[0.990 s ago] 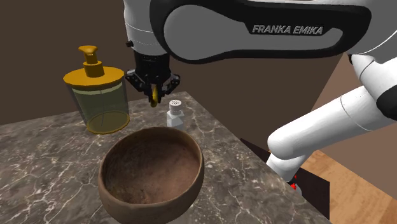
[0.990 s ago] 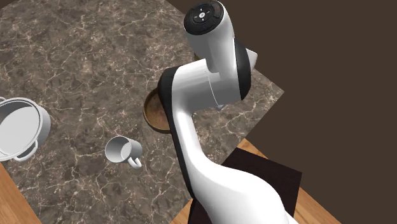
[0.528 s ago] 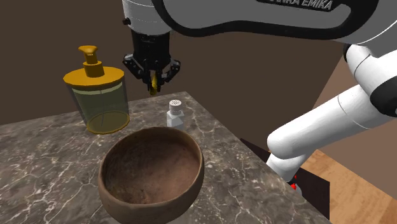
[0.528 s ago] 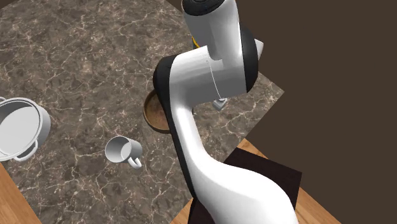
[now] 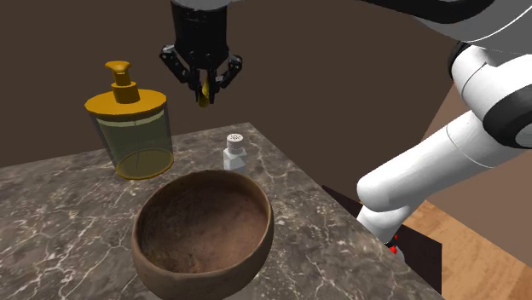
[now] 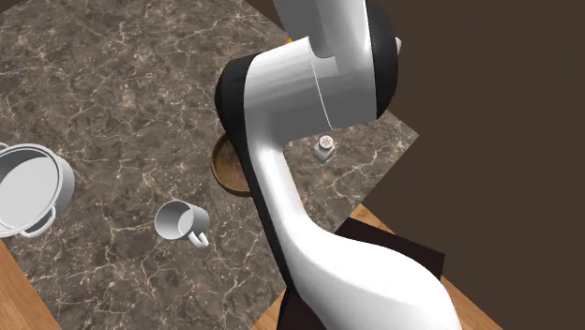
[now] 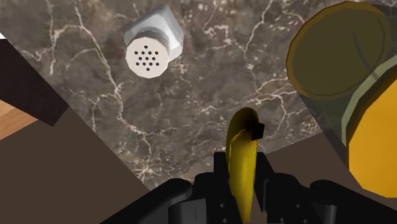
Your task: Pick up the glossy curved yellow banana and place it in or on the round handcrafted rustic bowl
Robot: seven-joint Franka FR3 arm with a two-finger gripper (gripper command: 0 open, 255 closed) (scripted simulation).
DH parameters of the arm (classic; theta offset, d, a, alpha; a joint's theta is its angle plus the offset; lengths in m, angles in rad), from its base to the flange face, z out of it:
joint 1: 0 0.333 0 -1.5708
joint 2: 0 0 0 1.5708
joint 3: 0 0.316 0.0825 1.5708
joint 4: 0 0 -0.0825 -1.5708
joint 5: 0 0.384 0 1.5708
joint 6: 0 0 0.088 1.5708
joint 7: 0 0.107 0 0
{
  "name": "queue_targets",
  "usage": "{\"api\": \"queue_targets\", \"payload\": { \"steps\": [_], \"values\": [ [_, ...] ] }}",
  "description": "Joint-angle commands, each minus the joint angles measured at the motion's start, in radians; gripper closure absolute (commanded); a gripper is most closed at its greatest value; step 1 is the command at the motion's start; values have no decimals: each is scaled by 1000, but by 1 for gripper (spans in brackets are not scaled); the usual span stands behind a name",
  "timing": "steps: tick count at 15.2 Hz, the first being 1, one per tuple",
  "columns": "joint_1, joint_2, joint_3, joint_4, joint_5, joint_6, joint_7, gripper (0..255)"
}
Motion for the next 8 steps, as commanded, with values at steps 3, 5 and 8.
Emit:
{"api": "queue_targets", "payload": {
  "steps": [3, 5, 8],
  "values": [
    [-34, 38, 40, 88, -26, -58, 9, 255],
    [-46, 50, 54, 115, -35, -75, 11, 255],
    [-26, 19, 81, 125, -8, -106, 60, 255]
  ]
}}
